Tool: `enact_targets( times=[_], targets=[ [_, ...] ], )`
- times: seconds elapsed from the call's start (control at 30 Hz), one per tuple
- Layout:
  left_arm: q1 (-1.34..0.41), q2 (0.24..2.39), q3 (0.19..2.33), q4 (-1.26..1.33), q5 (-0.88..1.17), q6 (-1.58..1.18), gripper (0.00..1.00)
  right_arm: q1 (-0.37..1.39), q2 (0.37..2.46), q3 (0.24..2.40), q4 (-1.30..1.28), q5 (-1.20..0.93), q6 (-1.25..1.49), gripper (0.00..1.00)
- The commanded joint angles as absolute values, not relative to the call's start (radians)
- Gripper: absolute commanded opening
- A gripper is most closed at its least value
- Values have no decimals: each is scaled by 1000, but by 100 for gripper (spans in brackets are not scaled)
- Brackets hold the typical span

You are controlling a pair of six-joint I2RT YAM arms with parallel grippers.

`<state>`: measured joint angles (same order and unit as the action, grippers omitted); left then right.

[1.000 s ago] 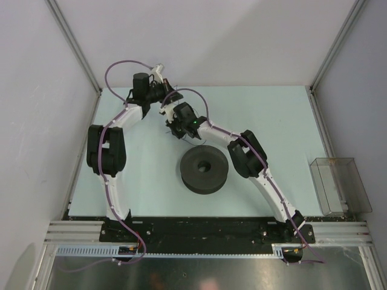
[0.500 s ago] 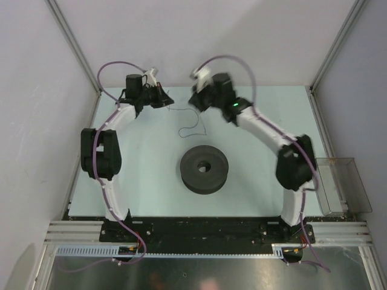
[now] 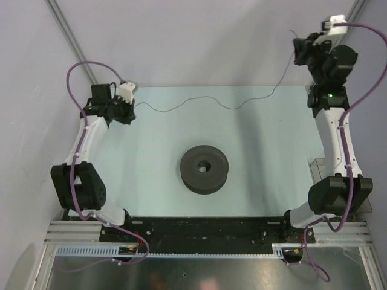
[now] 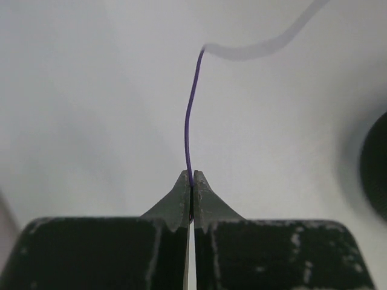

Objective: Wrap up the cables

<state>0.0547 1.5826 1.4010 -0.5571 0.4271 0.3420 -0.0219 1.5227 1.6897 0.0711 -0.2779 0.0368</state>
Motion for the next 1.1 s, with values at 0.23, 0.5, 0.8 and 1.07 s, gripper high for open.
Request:
enact_targets(
  times=[0.23, 0.5, 0.8, 1.07],
  targets=[
    [162, 1405, 1141, -730, 136, 925, 0, -296, 1462, 1657, 200, -232, 106, 0],
    [178, 1427, 1089, -712, 31, 918, 0, -369, 1471, 1640, 221, -143, 89, 0],
    [238, 1474, 1081, -666, -22, 893, 0, -443, 1502, 1649, 242, -125, 49, 0],
    [296, 1524, 1126, -664, -24, 844, 0, -480, 1518, 1646, 252, -130, 30, 0]
  ],
)
